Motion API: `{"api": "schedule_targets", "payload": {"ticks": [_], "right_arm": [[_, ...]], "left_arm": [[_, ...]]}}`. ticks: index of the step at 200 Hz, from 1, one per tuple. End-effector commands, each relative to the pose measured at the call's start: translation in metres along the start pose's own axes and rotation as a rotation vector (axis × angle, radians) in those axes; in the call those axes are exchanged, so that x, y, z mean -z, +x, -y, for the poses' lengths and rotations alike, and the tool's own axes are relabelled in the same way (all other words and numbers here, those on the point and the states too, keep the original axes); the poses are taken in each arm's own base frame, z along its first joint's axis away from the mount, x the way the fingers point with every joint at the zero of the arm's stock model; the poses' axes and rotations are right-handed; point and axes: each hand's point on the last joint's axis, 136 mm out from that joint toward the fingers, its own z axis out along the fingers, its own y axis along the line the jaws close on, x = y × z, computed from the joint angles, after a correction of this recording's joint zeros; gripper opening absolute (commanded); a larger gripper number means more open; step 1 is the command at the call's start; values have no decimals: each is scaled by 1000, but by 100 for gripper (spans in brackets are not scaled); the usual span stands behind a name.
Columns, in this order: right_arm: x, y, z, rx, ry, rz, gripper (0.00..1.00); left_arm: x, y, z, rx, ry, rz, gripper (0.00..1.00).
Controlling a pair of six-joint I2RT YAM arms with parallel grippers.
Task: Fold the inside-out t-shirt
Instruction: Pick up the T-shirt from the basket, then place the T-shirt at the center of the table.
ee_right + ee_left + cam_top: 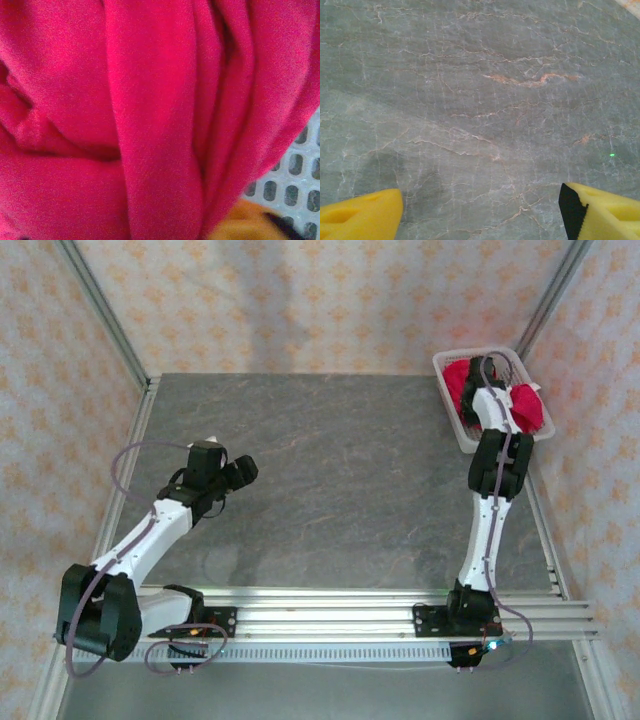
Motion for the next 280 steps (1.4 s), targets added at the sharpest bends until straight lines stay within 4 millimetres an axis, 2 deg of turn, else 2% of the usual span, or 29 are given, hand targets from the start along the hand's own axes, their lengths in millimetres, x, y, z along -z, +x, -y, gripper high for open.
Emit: {"api": "schedule_targets", "payload": {"ticks": [1,12,38,63,101,130,155,165,176,192,211,226,252,260,271,280], "right_arm": [[52,-19,-26,6,-88,35,0],[73,-29,-35,22,-126,64,0],[138,-53,-53,90,-201,151,0],[206,-57,-72,166,-313,205,0],[297,-22,-84,268,-494,174,0],[383,-9,-84,257,-707,217,0],[456,1,-83,306,-830,223,0],[479,14,-87,361,-880,197,0],[496,33,-91,425,-914,149,0],[501,71,-97,524,-930,49,0],[488,126,-100,643,-919,-79,0],[465,173,-97,732,-882,-157,0],[410,250,-87,839,-809,-326,0],[392,271,-82,866,-780,-391,10],[365,290,-74,894,-708,-450,45],[344,296,-66,939,-626,-458,61]], "left_arm": [[6,-11,12,9,26,20,80],[8,-11,13,14,34,24,80],[18,-10,17,30,66,38,79],[33,-9,19,29,87,51,79],[66,-11,21,2,121,86,79],[89,-13,19,-26,123,114,80],[98,-11,17,-19,131,134,80],[100,-11,17,-5,144,146,80],[101,-12,18,15,161,162,80],[103,-14,23,30,191,171,80],[106,-16,26,27,196,170,80],[107,-17,25,23,188,166,80],[105,-13,22,28,178,154,80],[103,-10,21,32,175,147,80],[99,-7,19,39,174,138,80],[97,-4,18,40,178,132,80]]}}
